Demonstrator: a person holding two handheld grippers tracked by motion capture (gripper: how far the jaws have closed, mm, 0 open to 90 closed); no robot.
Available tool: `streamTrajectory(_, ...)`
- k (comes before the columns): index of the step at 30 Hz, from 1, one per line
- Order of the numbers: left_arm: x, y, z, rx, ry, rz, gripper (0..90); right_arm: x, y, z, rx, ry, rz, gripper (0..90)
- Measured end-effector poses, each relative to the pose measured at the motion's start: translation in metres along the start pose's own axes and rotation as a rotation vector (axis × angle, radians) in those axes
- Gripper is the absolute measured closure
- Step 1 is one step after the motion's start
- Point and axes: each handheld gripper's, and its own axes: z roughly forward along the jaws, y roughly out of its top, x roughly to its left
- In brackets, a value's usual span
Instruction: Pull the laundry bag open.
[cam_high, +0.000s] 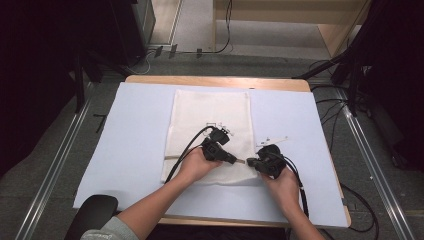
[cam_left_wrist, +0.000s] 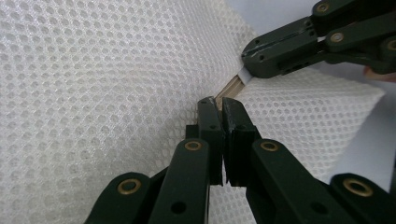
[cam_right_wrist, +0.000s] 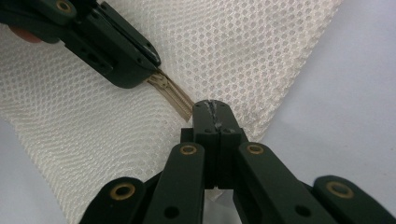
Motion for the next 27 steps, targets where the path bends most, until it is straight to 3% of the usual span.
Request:
streamTrajectory(6, 0.003, -0.003, -0.002, -0.001, -0.016, -0.010, 89.2, -0.001, -0.001, 0.000, -0.006, 0.004, -0.004, 90.0)
streamTrajectory(12, -0.001, -0.005, -0.004, 0.006, 0.020, 0.024, 89.3, 0.000, -0.001, 0.000, -0.005, 0.000, 0.000, 90.0)
streamTrajectory(18, 0.001, -0.009, -0.009, 0.005, 0.021, 0.005, 89.4, -0.001, -0.001, 0.000, -0.009, 0.004, 0.003, 90.0)
streamTrajectory(19, 0.002, -0.010, -0.010, 0.004, 0.036, 0.024, 89.4, -0.001, -0.001, 0.000, -0.008, 0.002, 0.001, 90.0)
streamTrajectory(22, 0.008, -0.012, -0.016, -0.004, 0.013, -0.008, 89.4, -0.001, -0.001, -0.001, -0.010, 0.001, 0.002, 90.0)
streamTrajectory(25, 0.011, -0.016, -0.021, 0.009, 0.032, 0.001, 89.4, -0.001, -0.001, 0.000, -0.012, 0.001, -0.003, 90.0)
streamTrajectory(27, 0.014, -0.019, -0.026, -0.010, 0.033, -0.010, 89.4, -0.002, -0.002, -0.001, -0.013, 0.002, -0.011, 90.0)
